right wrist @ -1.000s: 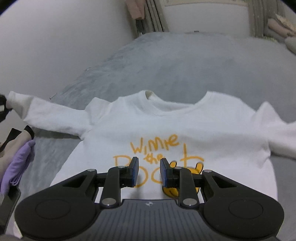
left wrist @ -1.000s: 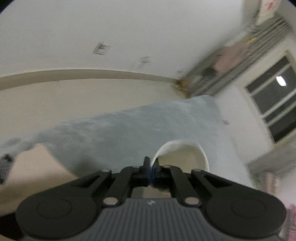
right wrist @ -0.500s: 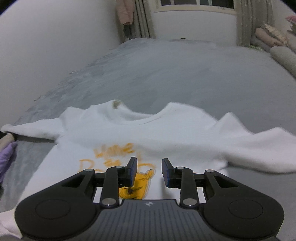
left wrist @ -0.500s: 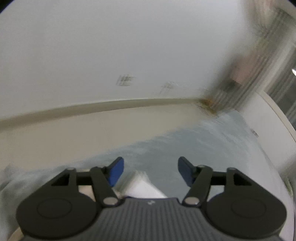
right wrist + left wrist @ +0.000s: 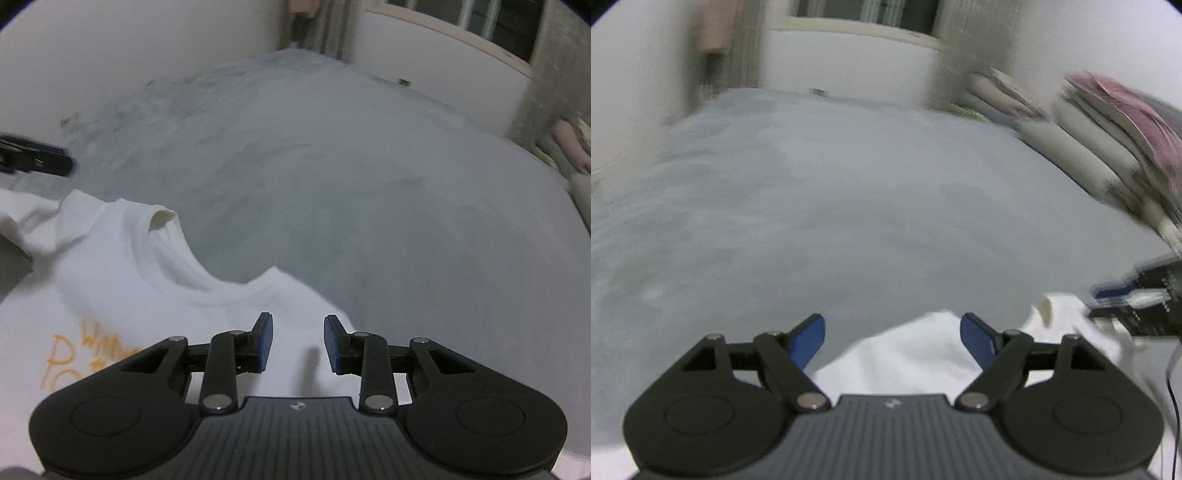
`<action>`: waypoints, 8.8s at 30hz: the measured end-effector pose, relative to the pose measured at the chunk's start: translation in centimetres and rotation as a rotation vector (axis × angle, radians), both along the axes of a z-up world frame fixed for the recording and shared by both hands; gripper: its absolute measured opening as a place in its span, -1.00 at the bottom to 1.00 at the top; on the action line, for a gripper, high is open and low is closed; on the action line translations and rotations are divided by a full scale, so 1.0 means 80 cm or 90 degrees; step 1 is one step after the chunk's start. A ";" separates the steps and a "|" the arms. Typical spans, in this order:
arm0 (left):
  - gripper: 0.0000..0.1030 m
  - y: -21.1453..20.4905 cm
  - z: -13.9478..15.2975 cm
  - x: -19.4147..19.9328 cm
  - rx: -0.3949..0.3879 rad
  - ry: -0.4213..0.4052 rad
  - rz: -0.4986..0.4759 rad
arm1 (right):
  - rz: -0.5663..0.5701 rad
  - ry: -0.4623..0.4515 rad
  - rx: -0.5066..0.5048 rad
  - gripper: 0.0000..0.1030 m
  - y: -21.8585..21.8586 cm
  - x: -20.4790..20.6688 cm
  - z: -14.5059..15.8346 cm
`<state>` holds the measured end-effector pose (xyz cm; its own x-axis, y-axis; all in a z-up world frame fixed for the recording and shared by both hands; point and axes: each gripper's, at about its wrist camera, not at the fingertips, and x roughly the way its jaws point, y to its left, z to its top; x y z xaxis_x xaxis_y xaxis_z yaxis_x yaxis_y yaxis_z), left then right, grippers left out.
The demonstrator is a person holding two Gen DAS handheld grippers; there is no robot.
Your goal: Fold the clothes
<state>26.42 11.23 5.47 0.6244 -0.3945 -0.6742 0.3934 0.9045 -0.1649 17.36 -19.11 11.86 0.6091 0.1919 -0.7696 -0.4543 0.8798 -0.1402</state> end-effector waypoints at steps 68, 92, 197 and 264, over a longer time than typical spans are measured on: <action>-0.31 0.025 0.017 -0.133 0.044 0.022 0.260 | -0.259 -0.054 0.160 -0.25 -0.044 -0.059 -0.017; -0.94 0.042 -0.043 -0.431 -0.063 0.175 0.206 | -0.283 0.158 0.263 -0.78 -0.089 -0.393 -0.064; -0.15 -0.071 -0.055 -0.293 0.120 0.026 0.194 | -0.489 -0.021 0.448 -0.94 -0.144 -0.084 -0.088; 0.36 -0.039 -0.047 -0.331 0.056 0.072 0.160 | -0.074 0.030 0.017 0.41 0.070 -0.266 -0.066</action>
